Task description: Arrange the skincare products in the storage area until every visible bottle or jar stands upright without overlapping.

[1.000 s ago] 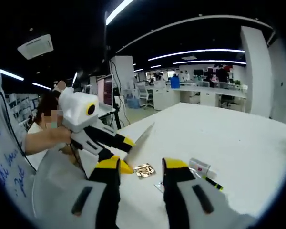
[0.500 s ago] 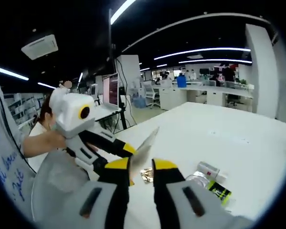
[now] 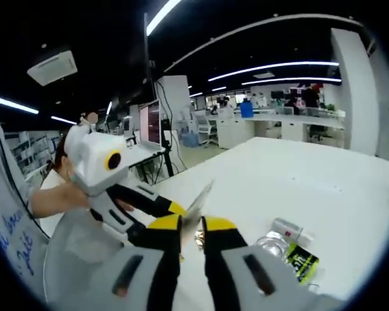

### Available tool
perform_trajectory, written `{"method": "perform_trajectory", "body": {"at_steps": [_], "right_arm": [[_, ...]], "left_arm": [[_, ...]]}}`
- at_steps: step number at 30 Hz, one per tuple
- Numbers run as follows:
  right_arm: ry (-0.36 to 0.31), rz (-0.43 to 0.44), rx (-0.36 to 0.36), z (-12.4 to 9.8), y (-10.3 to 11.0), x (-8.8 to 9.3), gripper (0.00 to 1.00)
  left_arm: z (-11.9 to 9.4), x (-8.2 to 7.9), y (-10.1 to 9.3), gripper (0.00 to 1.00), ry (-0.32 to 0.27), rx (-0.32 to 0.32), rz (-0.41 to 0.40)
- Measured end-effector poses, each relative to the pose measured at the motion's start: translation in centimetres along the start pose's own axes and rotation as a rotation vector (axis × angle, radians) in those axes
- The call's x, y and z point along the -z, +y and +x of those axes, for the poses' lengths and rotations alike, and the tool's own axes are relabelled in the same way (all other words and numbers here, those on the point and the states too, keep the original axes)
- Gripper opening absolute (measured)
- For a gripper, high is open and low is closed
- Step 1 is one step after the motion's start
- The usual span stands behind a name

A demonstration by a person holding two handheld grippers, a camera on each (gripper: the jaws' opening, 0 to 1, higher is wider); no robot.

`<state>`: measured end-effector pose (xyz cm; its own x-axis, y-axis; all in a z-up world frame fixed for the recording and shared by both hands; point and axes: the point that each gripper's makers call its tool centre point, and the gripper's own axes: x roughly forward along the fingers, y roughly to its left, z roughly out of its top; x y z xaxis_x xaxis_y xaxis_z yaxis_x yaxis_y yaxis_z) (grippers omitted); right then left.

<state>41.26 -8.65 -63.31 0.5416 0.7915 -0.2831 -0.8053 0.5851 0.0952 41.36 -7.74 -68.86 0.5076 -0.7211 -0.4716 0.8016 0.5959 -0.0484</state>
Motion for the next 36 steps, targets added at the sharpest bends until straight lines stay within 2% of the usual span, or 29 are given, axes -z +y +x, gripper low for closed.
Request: {"method": "perform_trajectory", "body": {"at_steps": [9,19,24,26,27,28,31,34,36], "right_arm": [[-0.016,-0.045,-0.038,0.2,1.0,0.0,0.09],[0.010,-0.069,-0.043,0.6,1.7,0.9,0.08],[0.006,-0.068,-0.047,0.4,1.7,1.1,0.06],[0.006,-0.056,-0.049,0.3,1.6,1.3,0.01],[-0.020,-0.061,-0.068,0.4,1.5,0.8,0.01],[-0.003,-0.017,-0.063,0.2,1.7,1.3,0.01],[0.032,-0.042,-0.047,0.1,1.9,2.0,0.01],[0.037,-0.033,-0.049,-0.2,2.1,2.1,0.01],[0.039,-0.042,-0.017,-0.6,1.6,2.1,0.01]], "left_arm": [[0.4,0.4,-0.1,0.28,0.016,0.003,0.000],[1.2,1.5,0.0,0.28,0.041,-0.005,0.009],[1.5,2.1,0.7,0.28,0.056,-0.026,0.015],[1.5,2.5,1.0,0.28,0.067,-0.032,0.000],[1.5,2.4,1.0,0.28,0.047,-0.021,-0.029],[1.4,2.4,1.4,0.28,0.050,-0.036,-0.007],[1.4,2.7,0.9,0.28,0.080,-0.048,0.060],[1.5,3.4,0.9,0.28,0.092,-0.045,0.061],[1.5,3.7,1.0,0.28,0.089,-0.038,0.038]]}}
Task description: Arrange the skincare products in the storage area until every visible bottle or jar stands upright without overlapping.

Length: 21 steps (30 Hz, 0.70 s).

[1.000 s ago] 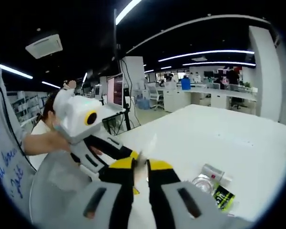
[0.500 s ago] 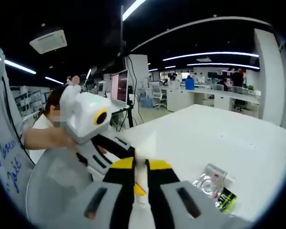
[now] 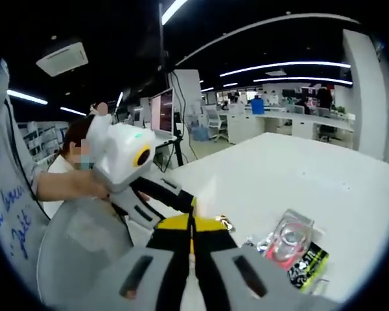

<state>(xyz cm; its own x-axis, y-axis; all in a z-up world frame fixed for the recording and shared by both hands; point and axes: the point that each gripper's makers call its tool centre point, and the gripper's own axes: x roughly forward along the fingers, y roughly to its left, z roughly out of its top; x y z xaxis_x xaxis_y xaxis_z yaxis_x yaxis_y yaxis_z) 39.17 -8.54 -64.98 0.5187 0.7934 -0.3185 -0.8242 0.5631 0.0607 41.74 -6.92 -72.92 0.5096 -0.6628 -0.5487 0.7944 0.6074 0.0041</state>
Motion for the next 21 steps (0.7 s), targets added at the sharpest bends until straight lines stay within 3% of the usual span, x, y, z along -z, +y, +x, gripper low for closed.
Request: {"method": "perform_trajectory", "body": {"at_steps": [6,21], "right_arm": [[-0.006,0.002,0.000,0.2,-0.3,-0.5,0.06],[0.025,-0.044,0.016,0.6,-0.3,0.6,0.03]], "left_arm": [[0.3,-0.1,-0.1,0.28,-0.003,0.010,-0.019],[1.0,-0.4,0.1,0.28,-0.005,0.005,0.021]]}}
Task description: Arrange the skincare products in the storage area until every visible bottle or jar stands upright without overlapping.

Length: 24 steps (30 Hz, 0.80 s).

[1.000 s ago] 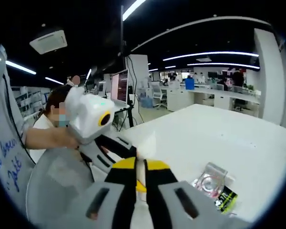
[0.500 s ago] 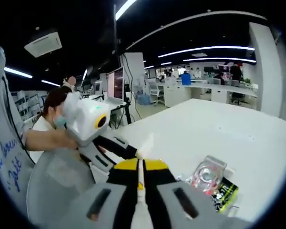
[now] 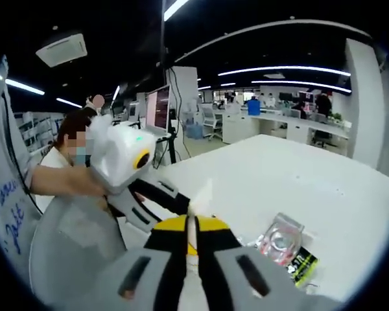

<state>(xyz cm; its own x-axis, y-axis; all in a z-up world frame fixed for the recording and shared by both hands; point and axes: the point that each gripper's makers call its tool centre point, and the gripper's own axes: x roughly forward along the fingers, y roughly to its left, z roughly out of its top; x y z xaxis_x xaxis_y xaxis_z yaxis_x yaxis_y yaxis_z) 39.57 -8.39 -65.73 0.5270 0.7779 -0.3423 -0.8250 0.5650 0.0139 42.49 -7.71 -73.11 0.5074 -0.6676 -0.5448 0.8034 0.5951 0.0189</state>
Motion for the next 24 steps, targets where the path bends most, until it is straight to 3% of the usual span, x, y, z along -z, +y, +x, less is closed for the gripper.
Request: {"method": "perform_trajectory", "body": {"at_steps": [12,24], "right_arm": [[0.019,-0.003,-0.009,0.34,0.03,0.47,0.06],[0.036,-0.006,-0.026,0.71,0.43,1.04,0.09]], "left_arm": [[-0.14,0.01,-0.28,0.30,-0.028,0.018,0.039],[-0.42,0.69,-0.17,0.34,0.000,0.005,0.080]]}}
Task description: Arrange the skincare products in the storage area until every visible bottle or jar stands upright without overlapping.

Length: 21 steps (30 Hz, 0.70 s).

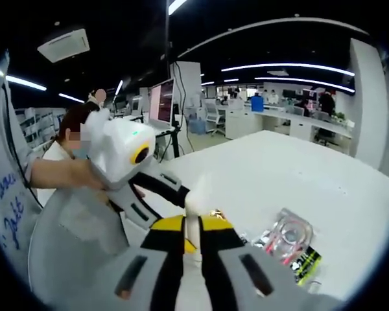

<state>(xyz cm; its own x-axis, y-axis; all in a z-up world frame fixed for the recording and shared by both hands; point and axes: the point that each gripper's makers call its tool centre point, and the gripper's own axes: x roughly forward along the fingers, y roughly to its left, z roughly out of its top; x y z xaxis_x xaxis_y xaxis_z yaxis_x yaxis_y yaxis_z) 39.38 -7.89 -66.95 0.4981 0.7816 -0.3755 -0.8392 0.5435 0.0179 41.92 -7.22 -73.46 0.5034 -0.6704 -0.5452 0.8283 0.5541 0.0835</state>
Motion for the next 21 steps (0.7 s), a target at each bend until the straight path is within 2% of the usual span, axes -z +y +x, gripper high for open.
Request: {"method": "perform_trajectory", "body": {"at_steps": [11,21], "right_arm": [[0.025,0.000,0.000,0.2,-0.1,0.9,0.10],[0.049,-0.011,-0.006,0.6,-0.2,1.4,0.10]], "left_arm": [[-1.8,0.3,-0.1,0.33,0.012,-0.023,-0.012],[-2.8,-0.4,-1.0,0.33,0.003,-0.020,-0.015]]}}
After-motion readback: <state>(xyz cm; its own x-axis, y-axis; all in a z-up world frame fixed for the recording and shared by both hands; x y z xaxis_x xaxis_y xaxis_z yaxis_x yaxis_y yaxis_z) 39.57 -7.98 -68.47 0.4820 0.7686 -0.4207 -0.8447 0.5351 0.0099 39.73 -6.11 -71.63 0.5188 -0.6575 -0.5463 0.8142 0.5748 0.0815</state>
